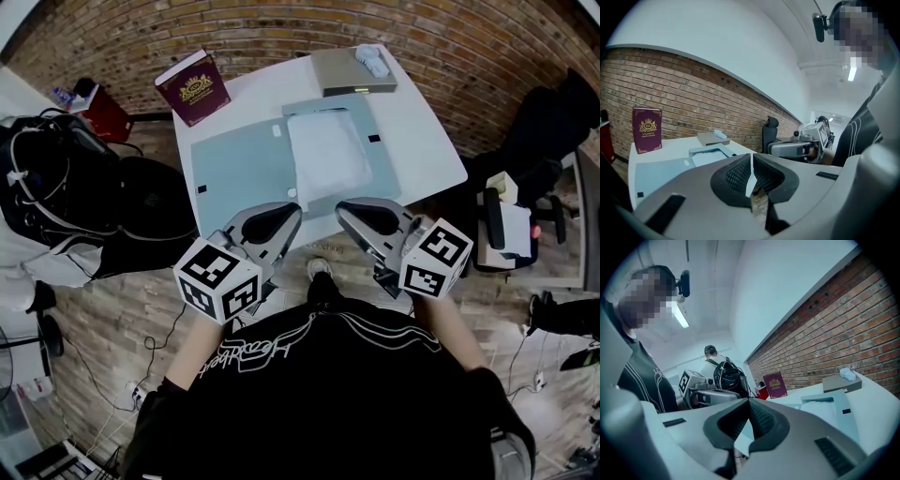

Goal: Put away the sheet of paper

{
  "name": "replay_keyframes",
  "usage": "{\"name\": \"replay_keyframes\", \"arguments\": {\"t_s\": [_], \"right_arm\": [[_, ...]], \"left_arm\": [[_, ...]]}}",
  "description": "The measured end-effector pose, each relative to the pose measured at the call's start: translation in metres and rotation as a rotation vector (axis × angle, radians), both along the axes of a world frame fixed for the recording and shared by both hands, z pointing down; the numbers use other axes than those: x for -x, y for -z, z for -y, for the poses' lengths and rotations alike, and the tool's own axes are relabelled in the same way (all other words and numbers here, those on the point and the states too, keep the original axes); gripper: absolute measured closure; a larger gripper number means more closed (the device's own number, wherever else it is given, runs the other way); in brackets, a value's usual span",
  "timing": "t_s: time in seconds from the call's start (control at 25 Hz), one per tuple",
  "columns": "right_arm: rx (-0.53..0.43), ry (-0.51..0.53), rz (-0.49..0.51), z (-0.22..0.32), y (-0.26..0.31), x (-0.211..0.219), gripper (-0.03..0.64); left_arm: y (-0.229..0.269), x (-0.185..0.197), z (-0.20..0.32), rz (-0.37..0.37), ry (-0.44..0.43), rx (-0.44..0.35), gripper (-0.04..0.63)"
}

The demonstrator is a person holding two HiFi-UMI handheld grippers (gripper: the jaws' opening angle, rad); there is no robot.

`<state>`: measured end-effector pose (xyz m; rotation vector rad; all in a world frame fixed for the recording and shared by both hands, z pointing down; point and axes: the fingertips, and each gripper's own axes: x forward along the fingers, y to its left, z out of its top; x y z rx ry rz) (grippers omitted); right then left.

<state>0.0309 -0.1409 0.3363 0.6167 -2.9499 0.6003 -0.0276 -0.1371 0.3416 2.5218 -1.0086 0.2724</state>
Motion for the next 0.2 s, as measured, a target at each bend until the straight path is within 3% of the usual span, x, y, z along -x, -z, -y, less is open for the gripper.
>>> {"name": "replay_keyframes", "arguments": {"t_s": [0.2], "right_arm": [[0.004,0.002,0.002,0.0055,-0.0016,-0.0008,0.617]], "left_arm": [[-0.0029,-0.0017,0.005,0.004,-0.002,0.008,0.554]]}}
